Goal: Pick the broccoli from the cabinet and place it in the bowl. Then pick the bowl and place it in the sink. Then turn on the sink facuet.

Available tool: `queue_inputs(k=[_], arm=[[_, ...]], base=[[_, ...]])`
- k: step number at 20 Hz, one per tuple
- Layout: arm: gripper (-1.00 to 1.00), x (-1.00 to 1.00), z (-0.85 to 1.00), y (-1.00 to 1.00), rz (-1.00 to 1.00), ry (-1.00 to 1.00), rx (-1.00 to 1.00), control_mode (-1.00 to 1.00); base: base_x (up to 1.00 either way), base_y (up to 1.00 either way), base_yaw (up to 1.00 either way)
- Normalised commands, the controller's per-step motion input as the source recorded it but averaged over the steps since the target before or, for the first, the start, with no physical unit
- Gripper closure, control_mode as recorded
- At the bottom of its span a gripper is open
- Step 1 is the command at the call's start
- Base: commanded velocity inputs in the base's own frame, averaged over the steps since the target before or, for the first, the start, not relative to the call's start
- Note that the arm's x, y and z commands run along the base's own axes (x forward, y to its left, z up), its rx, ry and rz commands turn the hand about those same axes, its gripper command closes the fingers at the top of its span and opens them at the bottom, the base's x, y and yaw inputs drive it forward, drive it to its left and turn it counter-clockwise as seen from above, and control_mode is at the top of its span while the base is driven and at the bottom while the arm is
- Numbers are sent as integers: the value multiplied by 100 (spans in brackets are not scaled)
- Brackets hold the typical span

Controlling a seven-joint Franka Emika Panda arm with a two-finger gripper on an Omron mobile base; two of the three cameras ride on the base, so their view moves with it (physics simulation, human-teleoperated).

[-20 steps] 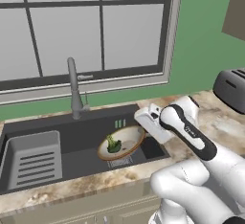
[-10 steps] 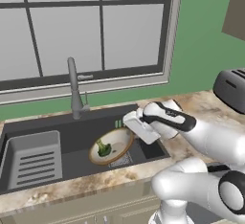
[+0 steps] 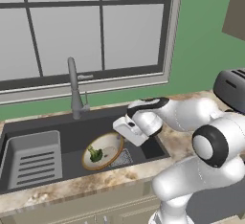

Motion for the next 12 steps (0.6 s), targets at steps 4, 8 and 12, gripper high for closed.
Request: queue_inputs(k=[4,8,12], arm=[[100,36,-36,7,7,-3,1,-100],[100,33,-33,3,5,-5,0,-100],[100,10,-38,9,5,-6,0,-100]], base=[[0,0,0],[0,0,0],[0,0,0]])
